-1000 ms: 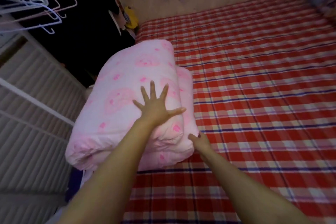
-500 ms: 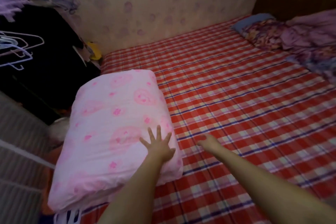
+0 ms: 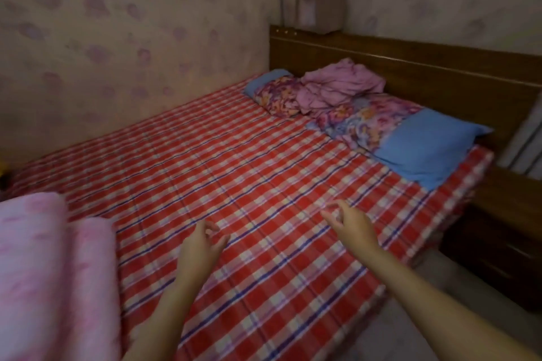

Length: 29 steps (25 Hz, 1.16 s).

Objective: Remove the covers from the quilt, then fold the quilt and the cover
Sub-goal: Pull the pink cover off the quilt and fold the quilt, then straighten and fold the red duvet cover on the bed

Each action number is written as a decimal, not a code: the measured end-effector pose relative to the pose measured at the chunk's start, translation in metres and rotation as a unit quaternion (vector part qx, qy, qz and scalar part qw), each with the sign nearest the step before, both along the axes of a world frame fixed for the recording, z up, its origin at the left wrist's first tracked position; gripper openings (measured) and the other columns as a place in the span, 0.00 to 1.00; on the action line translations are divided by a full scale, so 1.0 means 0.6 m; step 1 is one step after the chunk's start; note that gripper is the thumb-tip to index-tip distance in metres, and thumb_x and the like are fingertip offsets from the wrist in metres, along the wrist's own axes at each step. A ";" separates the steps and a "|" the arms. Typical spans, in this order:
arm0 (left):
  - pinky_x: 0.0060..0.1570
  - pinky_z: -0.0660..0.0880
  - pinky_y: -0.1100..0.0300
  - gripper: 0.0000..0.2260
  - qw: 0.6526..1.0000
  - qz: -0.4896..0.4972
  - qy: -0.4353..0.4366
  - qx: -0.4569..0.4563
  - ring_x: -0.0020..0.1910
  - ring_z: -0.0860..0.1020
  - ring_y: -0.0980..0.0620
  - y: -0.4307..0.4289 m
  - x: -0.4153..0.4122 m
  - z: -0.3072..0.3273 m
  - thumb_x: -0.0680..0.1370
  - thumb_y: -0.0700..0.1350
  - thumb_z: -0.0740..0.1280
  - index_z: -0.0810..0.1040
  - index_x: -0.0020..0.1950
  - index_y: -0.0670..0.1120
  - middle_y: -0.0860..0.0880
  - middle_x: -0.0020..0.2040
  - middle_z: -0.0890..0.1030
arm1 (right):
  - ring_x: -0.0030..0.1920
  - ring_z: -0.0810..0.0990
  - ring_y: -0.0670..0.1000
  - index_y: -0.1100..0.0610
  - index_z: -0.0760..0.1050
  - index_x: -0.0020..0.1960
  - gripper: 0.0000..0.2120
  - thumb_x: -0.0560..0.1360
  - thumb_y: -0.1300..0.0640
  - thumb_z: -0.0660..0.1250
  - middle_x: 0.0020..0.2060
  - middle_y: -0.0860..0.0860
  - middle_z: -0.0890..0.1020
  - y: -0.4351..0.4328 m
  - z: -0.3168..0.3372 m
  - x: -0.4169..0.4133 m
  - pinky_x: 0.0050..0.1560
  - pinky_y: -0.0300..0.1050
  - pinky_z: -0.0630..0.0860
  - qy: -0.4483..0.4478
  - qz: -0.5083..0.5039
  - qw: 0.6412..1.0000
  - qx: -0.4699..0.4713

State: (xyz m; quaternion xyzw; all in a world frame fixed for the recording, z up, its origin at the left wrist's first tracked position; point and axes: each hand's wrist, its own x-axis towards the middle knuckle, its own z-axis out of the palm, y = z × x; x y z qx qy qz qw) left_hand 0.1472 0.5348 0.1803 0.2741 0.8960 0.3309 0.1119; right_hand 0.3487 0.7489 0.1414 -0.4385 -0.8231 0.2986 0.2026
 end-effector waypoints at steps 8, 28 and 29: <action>0.35 0.71 0.58 0.09 0.994 -0.054 -0.065 0.069 0.36 0.72 0.52 0.329 0.077 0.004 0.75 0.33 0.65 0.72 0.45 0.47 0.47 0.39 0.74 | 0.49 0.76 0.61 0.61 0.77 0.52 0.19 0.63 0.74 0.63 0.52 0.59 0.73 0.337 0.012 0.193 0.49 0.50 0.73 0.006 -0.141 0.990 0.030; 0.39 0.70 0.58 0.15 0.966 0.117 -0.231 0.019 0.33 0.74 0.50 1.021 -0.123 -0.205 0.75 0.52 0.68 0.69 0.34 0.47 0.50 0.32 0.74 | 0.43 0.74 0.57 0.57 0.71 0.44 0.15 0.71 0.47 0.71 0.41 0.55 0.74 1.048 -0.083 -0.147 0.42 0.47 0.69 -0.110 -0.025 0.988 -0.102; 0.42 0.71 0.58 0.11 0.963 0.119 -0.241 0.018 0.38 0.77 0.49 1.050 -0.134 -0.202 0.75 0.53 0.68 0.72 0.40 0.47 0.49 0.38 0.78 | 0.50 0.75 0.59 0.58 0.73 0.53 0.20 0.70 0.47 0.73 0.49 0.57 0.75 1.081 -0.083 -0.168 0.48 0.49 0.71 -0.113 -0.021 0.988 -0.105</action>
